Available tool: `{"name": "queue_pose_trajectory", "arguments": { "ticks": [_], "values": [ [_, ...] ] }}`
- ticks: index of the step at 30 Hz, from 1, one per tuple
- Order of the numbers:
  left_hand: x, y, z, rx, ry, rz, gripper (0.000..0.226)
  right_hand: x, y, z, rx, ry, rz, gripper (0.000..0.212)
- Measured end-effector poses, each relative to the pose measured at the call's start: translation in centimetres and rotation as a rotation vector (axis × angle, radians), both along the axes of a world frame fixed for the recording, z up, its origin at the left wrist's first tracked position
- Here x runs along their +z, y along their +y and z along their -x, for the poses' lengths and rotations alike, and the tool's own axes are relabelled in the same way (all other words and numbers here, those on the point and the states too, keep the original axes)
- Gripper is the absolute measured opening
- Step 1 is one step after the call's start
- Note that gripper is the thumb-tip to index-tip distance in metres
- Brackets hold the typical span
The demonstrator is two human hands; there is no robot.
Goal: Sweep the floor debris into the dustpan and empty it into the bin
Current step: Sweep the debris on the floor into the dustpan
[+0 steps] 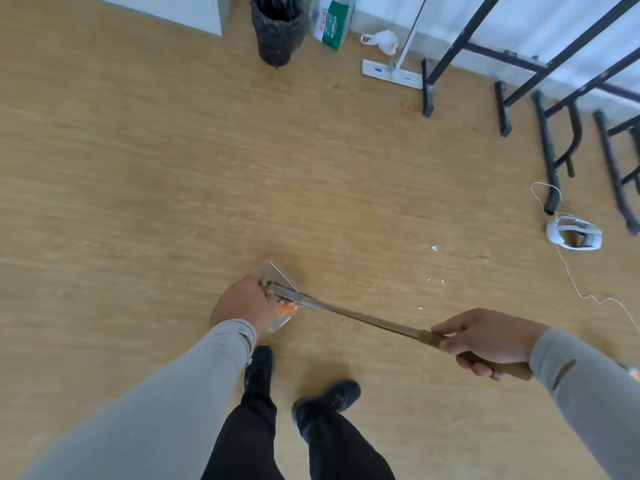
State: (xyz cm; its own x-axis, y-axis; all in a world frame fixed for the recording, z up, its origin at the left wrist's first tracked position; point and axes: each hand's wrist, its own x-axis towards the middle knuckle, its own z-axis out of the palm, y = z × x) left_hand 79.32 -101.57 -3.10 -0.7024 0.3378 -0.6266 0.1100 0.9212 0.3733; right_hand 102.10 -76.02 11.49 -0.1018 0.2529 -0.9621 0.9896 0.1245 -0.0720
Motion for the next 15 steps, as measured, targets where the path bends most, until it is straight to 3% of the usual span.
{"name": "queue_pose_trajectory", "arguments": {
  "ticks": [5,9,15],
  "values": [
    [-0.3,0.2,-0.7,0.015,0.008,-0.015,0.008,-0.3,0.7,0.2,0.054,0.063,-0.108,0.039],
    [-0.3,0.2,-0.8,0.008,0.026,-0.001,0.015,-2.4,0.8,1.9,0.001,0.087,-0.154,0.029],
    [-0.8,0.4,-0.2,0.005,0.036,0.014,0.016,-8.6,-5.3,2.6,0.072,0.04,-0.066,0.033]
  ]
}}
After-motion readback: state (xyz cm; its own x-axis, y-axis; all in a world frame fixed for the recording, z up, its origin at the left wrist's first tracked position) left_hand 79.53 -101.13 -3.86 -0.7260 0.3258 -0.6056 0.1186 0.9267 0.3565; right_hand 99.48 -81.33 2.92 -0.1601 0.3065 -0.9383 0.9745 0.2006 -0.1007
